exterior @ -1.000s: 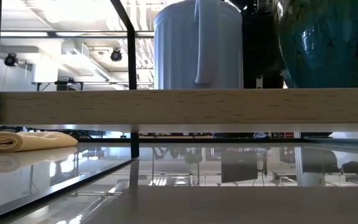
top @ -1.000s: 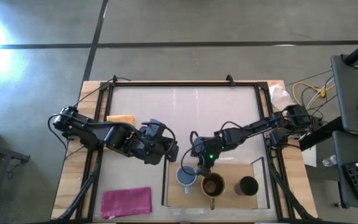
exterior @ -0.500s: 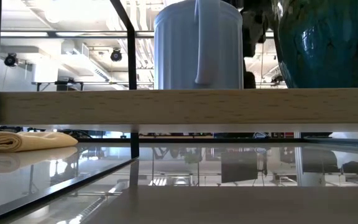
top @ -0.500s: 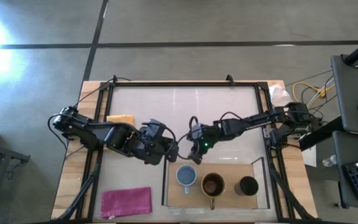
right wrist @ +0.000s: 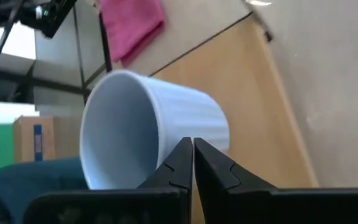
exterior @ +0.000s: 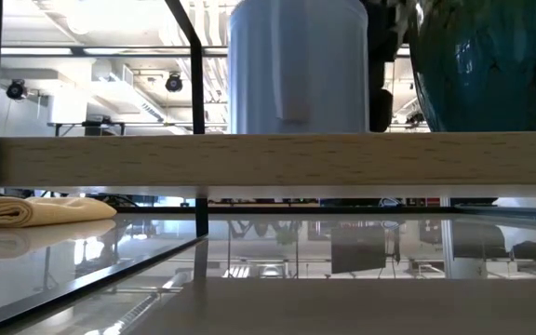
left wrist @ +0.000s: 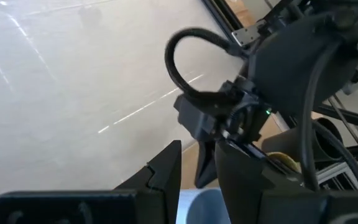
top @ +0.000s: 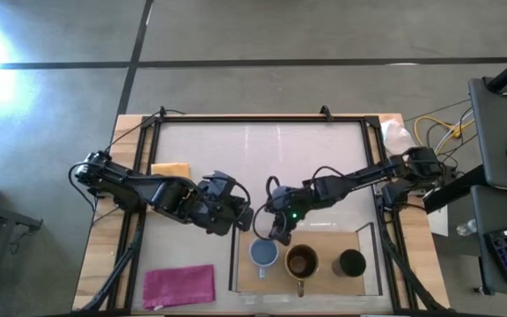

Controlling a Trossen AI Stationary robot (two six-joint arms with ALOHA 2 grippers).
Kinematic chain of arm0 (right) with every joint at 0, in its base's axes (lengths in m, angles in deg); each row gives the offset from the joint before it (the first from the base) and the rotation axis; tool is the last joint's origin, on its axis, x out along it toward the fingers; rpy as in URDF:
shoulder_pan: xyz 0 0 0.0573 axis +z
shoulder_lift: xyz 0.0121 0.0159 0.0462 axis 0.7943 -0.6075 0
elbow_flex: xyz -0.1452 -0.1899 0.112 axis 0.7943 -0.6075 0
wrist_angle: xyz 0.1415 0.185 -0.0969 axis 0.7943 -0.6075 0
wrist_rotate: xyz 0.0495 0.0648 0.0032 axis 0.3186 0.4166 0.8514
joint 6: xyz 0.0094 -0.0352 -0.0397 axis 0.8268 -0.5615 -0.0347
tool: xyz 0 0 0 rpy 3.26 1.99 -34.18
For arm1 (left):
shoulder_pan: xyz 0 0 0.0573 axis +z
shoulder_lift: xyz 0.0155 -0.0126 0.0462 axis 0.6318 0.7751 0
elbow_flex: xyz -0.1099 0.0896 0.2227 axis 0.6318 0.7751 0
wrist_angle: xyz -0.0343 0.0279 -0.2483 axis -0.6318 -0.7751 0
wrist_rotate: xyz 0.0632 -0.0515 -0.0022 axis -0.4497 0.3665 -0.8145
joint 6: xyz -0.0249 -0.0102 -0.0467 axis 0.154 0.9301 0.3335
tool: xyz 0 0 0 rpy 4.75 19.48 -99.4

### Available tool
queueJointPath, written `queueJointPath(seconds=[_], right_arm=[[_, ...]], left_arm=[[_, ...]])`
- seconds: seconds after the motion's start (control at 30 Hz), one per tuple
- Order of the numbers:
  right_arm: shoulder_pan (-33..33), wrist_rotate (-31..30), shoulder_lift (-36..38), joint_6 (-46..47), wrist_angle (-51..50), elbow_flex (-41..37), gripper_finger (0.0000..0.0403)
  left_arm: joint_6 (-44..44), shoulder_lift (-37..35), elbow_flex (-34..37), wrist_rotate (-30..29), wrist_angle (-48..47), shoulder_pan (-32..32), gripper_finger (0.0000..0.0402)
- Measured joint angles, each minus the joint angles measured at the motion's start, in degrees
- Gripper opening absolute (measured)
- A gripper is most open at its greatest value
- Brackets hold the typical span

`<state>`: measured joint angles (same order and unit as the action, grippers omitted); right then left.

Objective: Stack small to large cups/mugs on shelf
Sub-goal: Put the blue mug on the shelf

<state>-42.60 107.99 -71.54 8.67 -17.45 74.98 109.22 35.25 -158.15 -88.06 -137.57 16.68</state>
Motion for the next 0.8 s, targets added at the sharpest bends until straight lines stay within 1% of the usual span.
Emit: queueJointPath(seconds=[0.23, 0.4, 0.57, 0.8], right_arm=[[1.04, 0.67, -2.25, 0.25, 1.67, 0.70, 0.0009], [0.81, -2.09, -3.01, 1.14, 2.11, 0.96, 0.0009], [0.85, -1.81, -2.94, 1.57, 2.99, 1.00, 0.0009], [2.61, -0.81, -2.94, 2.62, 4.06, 1.18, 0.0009]], left_arm=[[0.05, 0.00, 0.00, -0.01, 0.18, 0.00, 0.0084], [0.15, 0.00, 0.04, 0.74, 0.33, 0.00, 0.0084], [0.15, 0.00, 0.05, 1.19, 0.46, 0.00, 0.0084], [-0.08, 0.00, 0.09, 1.21, 0.40, 0.00, 0.0084]])
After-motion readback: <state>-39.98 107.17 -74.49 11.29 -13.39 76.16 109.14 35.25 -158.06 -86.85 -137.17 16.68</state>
